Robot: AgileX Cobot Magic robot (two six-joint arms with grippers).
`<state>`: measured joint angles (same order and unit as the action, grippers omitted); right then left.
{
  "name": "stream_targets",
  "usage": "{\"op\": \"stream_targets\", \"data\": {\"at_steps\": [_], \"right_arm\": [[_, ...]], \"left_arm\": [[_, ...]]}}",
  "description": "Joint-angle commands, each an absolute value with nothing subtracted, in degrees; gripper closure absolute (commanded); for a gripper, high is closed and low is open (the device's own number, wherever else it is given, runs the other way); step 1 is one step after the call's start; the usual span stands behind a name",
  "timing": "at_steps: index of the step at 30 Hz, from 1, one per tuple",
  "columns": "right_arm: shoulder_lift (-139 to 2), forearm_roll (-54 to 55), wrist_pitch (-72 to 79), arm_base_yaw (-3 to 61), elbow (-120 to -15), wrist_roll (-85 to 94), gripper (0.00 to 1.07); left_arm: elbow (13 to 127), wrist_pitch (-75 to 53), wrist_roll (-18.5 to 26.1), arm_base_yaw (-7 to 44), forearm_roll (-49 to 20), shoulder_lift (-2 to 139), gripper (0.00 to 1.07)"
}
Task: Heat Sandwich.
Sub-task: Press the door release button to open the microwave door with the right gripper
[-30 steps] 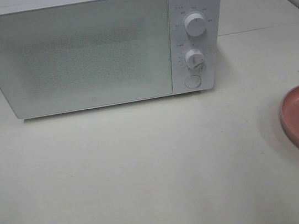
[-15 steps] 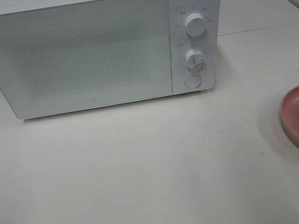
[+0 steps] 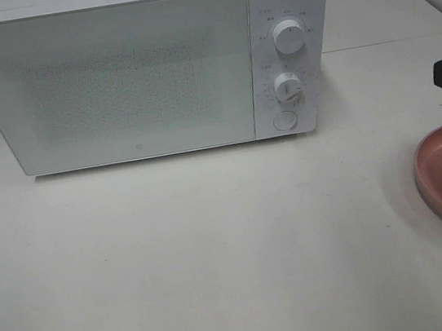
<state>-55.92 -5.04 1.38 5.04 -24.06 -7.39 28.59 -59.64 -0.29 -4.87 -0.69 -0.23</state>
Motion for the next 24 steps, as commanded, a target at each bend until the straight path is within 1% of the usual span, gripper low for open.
{"op": "stream_targets", "data": {"at_steps": [1, 10, 13, 14, 15, 18, 19, 20, 21, 23, 24], "right_arm": [[-58.38, -5.73, 6.53, 4.7, -24.12, -7.1, 0.32], [-63.88, -5.04, 14.27, 4.76, -23.95, -7.05, 0.32], [-65.78, -2.75, 20.57, 6.7, -22.06, -4.64, 0.32], [-66.81, 0.0, 23.55, 8.71, -20.68, -1.55, 0.32], [-66.81, 0.0, 23.55, 8.71, -20.68, -1.55, 0.32], [-68.3, 6.99, 27.33, 11.75, -19.02, 3.95, 0.32], [-69.27, 12.83, 30.19, 14.27, -18.16, 8.59, 0.32], [-69.27, 12.83, 30.19, 14.27, -18.16, 8.59, 0.32], [-69.61, 15.24, 31.63, 15.58, -17.99, 10.49, 0.32], [-70.47, 20.34, 33.8, 17.99, -17.82, 14.55, 0.32], [-71.51, 25.27, 36.1, 20.4, -17.82, 18.74, 0.32]], "left_arm": [[28.36, -59.36, -0.74, -4.58, -0.63, -1.72, 0.1], [28.36, -59.36, -0.74, -4.58, -0.63, -1.72, 0.1], [28.36, -59.36, -0.74, -4.58, -0.63, -1.72, 0.1], [28.36, -59.36, -0.74, -4.58, -0.63, -1.72, 0.1], [28.36, -59.36, -0.74, -4.58, -0.63, -1.72, 0.1], [28.36, -59.36, -0.74, -4.58, -0.63, -1.72, 0.1], [28.36, -59.36, -0.69, -4.58, -0.63, -1.72, 0.1], [28.36, -59.36, -0.69, -4.58, -0.63, -1.72, 0.1], [28.36, -59.36, -0.69, -4.58, -0.63, -1.72, 0.1], [28.36, -59.36, -0.69, -4.58, -0.63, -1.72, 0.1], [28.36, -59.36, -0.69, -4.58, -0.63, -1.72, 0.1]]}}
